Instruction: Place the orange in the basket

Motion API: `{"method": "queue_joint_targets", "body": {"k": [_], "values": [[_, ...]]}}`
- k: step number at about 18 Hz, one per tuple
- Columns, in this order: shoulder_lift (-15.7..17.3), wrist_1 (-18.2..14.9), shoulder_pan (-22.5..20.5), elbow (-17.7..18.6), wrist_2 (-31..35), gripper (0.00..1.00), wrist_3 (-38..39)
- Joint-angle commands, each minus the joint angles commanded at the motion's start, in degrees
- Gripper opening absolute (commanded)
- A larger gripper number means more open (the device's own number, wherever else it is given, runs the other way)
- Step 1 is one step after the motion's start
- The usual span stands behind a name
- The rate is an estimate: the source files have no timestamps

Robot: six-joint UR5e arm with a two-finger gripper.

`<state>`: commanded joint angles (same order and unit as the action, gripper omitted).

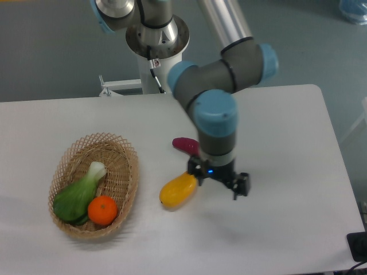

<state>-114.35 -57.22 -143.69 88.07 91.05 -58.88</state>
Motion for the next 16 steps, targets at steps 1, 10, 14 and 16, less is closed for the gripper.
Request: {"method": "queue_joint_targets", "body": {"k": [1, 10, 14, 16], "values": [[-0.09, 0.0, -0.53, 0.0, -0.09, 1.0, -0.88], [-0.35, -0.09, -2.12, 0.26, -0.18, 1.0, -4.58], [-0.35, -0.35, -2.12, 0.35, -0.09, 1.0, -4.58], [-0.26, -0.35, -2.12, 0.35, 0.0, 1.0, -4.58]]}}
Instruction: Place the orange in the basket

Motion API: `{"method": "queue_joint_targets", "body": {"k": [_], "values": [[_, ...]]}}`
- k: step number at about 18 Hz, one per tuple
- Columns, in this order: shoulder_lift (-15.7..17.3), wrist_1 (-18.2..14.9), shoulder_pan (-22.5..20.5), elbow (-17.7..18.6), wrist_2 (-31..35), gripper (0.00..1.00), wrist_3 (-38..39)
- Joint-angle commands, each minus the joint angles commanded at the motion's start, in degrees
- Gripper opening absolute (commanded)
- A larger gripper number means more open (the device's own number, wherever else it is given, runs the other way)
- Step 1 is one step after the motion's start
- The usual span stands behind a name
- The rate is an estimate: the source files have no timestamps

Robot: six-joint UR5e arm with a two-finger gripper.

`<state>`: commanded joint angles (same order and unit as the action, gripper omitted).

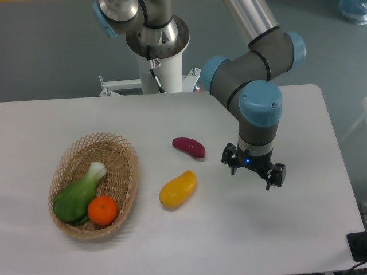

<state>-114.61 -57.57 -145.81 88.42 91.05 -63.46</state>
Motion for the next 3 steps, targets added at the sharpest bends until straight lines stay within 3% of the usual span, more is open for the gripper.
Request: {"method": "queue_joint_targets", "body": {"k": [3], "values": [[0.0, 0.0, 0.0, 0.0, -0.09, 1.0, 0.0]]}}
